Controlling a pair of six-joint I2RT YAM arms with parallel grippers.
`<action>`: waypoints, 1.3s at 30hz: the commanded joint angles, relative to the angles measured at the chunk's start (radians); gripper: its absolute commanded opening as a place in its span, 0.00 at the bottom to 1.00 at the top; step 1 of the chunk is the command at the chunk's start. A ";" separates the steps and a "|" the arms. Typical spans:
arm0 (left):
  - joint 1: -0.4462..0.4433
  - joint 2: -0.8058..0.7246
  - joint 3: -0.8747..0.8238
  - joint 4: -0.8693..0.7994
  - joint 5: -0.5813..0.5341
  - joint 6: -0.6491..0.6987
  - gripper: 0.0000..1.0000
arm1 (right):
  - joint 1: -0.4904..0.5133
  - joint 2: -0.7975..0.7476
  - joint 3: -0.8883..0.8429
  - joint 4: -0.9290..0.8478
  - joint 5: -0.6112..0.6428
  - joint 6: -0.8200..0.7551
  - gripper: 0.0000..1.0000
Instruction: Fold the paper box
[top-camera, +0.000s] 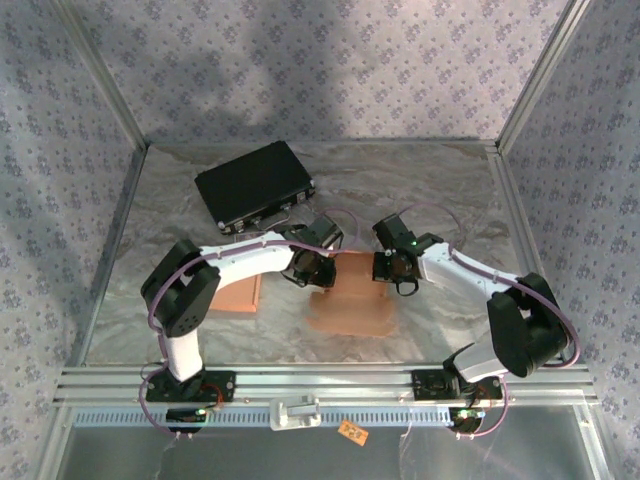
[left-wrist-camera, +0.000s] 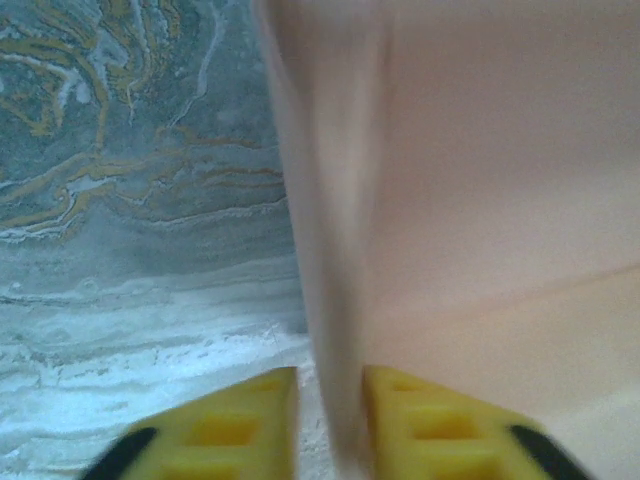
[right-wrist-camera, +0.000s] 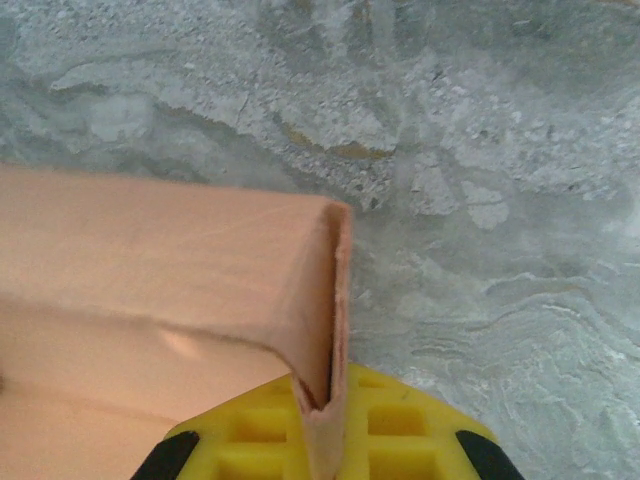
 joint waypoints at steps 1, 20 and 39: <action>0.058 -0.057 -0.048 0.099 0.133 0.060 0.40 | -0.010 -0.015 -0.016 -0.005 -0.036 -0.016 0.00; 0.242 -0.027 -0.155 0.417 0.674 0.031 0.27 | -0.040 0.001 -0.011 -0.007 -0.074 -0.033 0.00; 0.232 0.050 -0.091 0.324 0.593 0.092 0.17 | -0.041 0.005 -0.002 0.005 -0.099 -0.036 0.00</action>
